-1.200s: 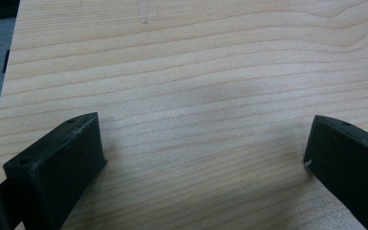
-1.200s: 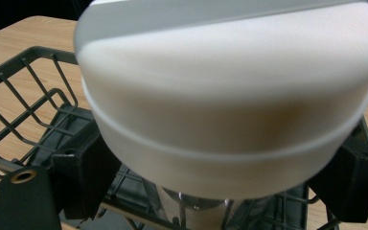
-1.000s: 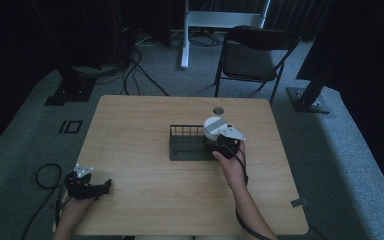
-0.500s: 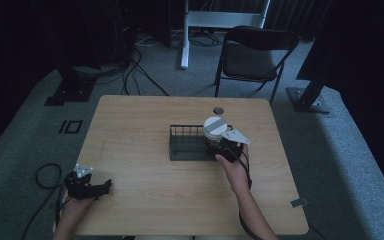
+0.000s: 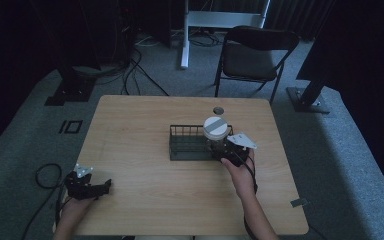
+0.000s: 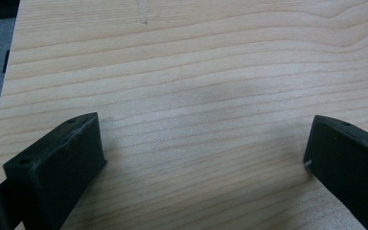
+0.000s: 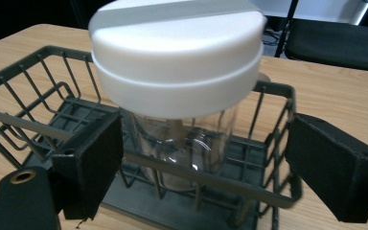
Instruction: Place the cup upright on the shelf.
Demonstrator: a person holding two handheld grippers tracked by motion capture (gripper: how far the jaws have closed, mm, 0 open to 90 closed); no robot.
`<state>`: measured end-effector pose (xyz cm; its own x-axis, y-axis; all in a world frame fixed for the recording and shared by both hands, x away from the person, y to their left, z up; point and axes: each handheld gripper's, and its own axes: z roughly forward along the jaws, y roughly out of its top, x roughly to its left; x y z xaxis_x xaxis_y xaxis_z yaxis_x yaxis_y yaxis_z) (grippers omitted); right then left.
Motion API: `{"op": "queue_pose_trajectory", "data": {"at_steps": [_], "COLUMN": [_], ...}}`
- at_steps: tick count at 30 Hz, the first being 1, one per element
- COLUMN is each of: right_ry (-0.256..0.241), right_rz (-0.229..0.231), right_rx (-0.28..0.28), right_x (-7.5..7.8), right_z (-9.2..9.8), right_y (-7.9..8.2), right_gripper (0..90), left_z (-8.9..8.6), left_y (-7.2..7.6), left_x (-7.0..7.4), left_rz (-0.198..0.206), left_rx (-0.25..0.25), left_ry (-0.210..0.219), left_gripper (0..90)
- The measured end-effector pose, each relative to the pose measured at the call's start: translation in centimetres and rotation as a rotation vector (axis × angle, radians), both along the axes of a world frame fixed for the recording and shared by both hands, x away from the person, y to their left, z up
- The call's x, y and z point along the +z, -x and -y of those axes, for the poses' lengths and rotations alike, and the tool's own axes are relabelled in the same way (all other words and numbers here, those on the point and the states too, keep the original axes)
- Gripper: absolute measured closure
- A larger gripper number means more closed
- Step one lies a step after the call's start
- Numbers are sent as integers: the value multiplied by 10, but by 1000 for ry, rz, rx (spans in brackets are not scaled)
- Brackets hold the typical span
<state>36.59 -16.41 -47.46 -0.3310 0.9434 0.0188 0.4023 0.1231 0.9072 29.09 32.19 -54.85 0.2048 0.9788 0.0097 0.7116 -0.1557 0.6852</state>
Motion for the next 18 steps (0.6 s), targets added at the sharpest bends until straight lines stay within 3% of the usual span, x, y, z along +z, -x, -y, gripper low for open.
{"op": "queue_pose_trajectory", "data": {"at_steps": [18], "right_ry": [1], "right_rz": [-3], "right_rx": [-25], "right_x": [-8], "right_z": [25], "right_y": [11], "right_gripper": [130], "left_z": [0], "left_y": [0], "left_x": [0], "left_rz": [0], "left_rx": [0], "left_ry": [0], "left_gripper": [1]}}
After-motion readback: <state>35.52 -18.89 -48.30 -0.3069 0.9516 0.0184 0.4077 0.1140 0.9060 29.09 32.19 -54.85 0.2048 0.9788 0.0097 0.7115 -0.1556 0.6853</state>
